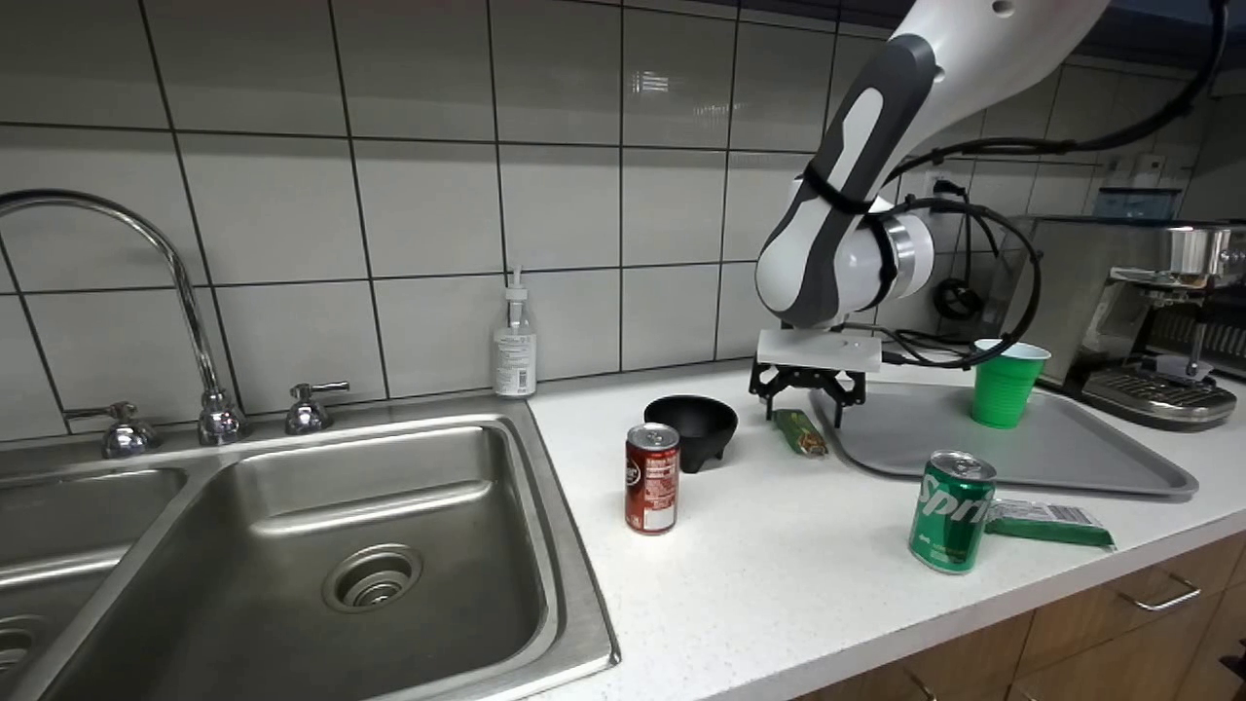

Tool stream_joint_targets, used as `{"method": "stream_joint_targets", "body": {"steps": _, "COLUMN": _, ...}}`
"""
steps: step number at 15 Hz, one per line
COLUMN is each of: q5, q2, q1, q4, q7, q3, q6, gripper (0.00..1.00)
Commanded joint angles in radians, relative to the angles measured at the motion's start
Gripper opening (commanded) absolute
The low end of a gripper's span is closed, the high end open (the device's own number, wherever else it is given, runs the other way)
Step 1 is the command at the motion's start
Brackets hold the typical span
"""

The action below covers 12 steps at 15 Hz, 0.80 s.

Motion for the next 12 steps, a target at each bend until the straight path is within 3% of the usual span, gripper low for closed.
{"method": "stream_joint_targets", "body": {"steps": 1, "q5": 0.038, "q2": 0.032, "q1": -0.032, "q4": 0.051, "q7": -0.045, "q3": 0.029, "q6": -0.013, "gripper": 1.00}}
{"method": "stream_joint_targets", "body": {"steps": 5, "q5": 0.046, "q2": 0.046, "q1": -0.031, "q4": 0.068, "q7": -0.048, "q3": 0.027, "q6": -0.014, "gripper": 0.98}}
{"method": "stream_joint_targets", "body": {"steps": 6, "q5": 0.048, "q2": 0.049, "q1": -0.032, "q4": 0.071, "q7": -0.048, "q3": 0.027, "q6": -0.014, "gripper": 0.74}}
{"method": "stream_joint_targets", "body": {"steps": 8, "q5": 0.051, "q2": 0.050, "q1": -0.032, "q4": 0.072, "q7": -0.049, "q3": 0.026, "q6": -0.014, "gripper": 0.69}}
{"method": "stream_joint_targets", "body": {"steps": 12, "q5": 0.055, "q2": 0.049, "q1": -0.030, "q4": 0.069, "q7": -0.050, "q3": 0.024, "q6": -0.012, "gripper": 0.34}}
